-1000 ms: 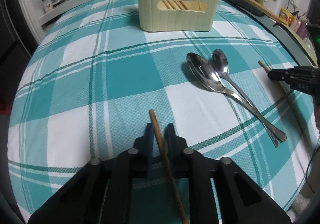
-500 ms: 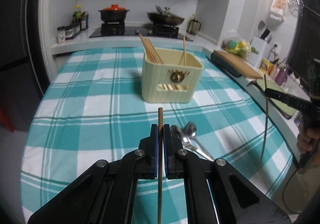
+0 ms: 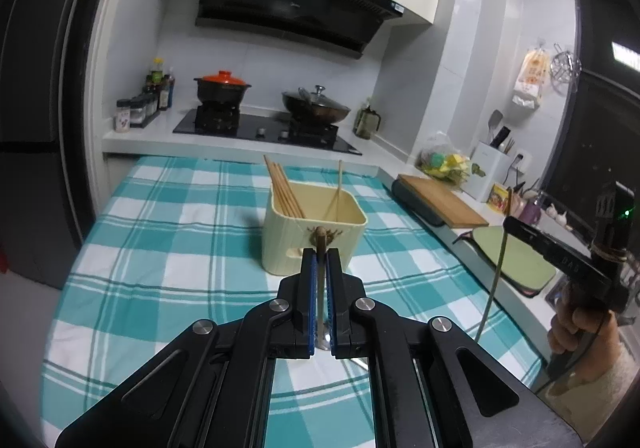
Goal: Organize utensils
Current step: 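Lift the chopstick in the left tool over the holder while the right tool carries its own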
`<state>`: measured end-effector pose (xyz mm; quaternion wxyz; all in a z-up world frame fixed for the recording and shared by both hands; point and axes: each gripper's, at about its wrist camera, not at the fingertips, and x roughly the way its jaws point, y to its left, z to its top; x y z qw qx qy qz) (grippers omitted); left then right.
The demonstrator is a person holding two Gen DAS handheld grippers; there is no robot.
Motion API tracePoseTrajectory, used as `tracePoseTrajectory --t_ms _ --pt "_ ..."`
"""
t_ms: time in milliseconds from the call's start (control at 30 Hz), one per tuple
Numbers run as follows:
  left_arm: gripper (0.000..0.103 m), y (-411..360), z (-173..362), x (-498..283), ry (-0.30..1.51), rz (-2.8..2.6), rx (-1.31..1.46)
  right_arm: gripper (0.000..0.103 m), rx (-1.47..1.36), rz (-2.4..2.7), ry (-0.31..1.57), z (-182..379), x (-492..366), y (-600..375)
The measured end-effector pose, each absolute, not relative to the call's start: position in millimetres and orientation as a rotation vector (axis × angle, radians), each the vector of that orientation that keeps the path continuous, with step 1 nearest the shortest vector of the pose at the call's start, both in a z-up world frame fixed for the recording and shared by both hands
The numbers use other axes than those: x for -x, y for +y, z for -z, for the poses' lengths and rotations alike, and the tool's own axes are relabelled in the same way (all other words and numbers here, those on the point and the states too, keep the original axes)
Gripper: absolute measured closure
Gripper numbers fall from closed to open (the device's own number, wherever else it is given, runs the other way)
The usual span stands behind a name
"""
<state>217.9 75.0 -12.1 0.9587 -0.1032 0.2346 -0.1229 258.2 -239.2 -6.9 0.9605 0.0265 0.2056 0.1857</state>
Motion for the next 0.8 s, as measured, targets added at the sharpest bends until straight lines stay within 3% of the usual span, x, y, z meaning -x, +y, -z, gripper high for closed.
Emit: tracePoseTrajectory --t_ms 800 --pt "0.100 77 -38 -214 0.398 0.312 0.232 0.096 -0.064 -0.423 0.354 -7 -268 -227"
